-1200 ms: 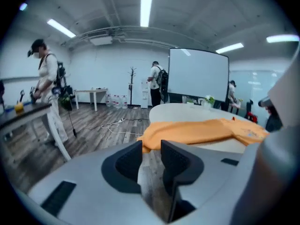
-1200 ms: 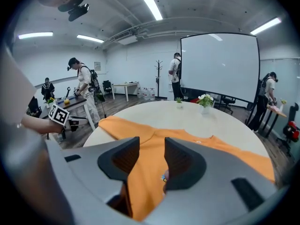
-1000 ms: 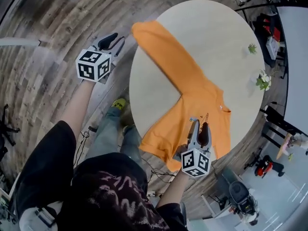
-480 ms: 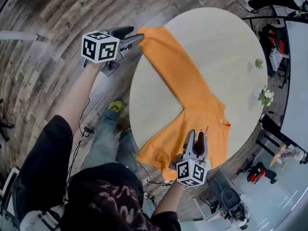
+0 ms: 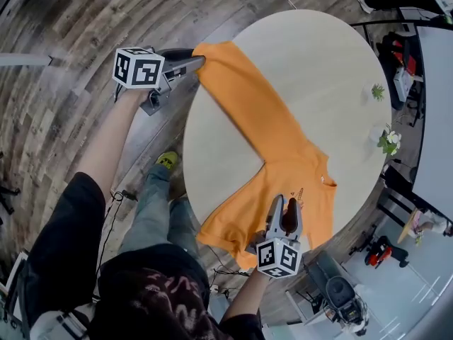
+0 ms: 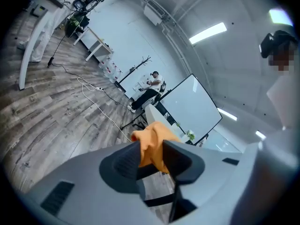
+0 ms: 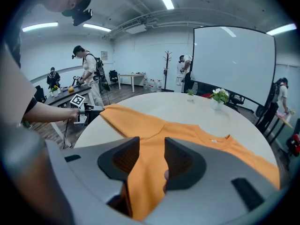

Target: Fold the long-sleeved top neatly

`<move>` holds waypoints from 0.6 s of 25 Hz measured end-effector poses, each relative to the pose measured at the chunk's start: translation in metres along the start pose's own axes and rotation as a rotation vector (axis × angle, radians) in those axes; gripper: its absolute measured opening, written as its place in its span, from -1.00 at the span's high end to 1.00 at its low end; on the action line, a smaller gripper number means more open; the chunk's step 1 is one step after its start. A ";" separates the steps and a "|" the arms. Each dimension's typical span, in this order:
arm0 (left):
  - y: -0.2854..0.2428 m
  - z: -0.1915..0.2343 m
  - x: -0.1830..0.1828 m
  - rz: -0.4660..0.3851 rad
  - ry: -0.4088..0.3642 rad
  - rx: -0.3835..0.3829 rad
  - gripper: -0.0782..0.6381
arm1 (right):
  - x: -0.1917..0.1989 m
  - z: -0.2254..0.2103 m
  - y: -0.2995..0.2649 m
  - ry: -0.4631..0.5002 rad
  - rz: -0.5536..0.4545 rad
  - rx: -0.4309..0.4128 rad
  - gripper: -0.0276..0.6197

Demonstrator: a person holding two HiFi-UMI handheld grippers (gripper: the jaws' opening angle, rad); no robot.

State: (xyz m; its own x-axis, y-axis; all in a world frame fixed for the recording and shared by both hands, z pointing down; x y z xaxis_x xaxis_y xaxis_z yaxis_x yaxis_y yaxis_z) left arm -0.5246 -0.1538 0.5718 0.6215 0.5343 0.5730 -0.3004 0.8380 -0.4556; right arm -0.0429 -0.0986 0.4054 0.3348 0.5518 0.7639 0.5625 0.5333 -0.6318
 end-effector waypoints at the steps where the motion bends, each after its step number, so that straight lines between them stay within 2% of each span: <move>1: 0.001 -0.003 -0.001 -0.005 -0.018 0.003 0.39 | 0.000 0.000 -0.001 0.000 -0.001 -0.002 0.38; 5: 0.008 -0.012 -0.007 -0.020 -0.119 -0.013 0.60 | -0.003 0.005 -0.003 0.000 -0.014 -0.007 0.38; 10: 0.024 -0.024 -0.017 -0.031 -0.206 -0.045 0.61 | -0.005 0.011 0.003 0.006 -0.040 -0.004 0.38; 15: 0.034 -0.049 -0.035 -0.072 -0.286 -0.101 0.61 | 0.002 0.003 0.021 -0.037 -0.089 0.021 0.39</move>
State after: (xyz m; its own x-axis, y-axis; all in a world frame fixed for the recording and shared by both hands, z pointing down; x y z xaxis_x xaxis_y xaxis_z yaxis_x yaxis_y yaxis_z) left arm -0.5214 -0.1495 0.5029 0.4053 0.4952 0.7685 -0.1805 0.8674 -0.4637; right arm -0.0331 -0.0842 0.3932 0.2556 0.5250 0.8118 0.5730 0.5940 -0.5646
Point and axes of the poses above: the fingertips, and each gripper's own axes: y backward along the fingers, z to its left, x out of its underside, the point moved 9 cm from there along y, backward along the fingers, and after that the axes turned 15 degrees about -x, right-handed, at the moved point
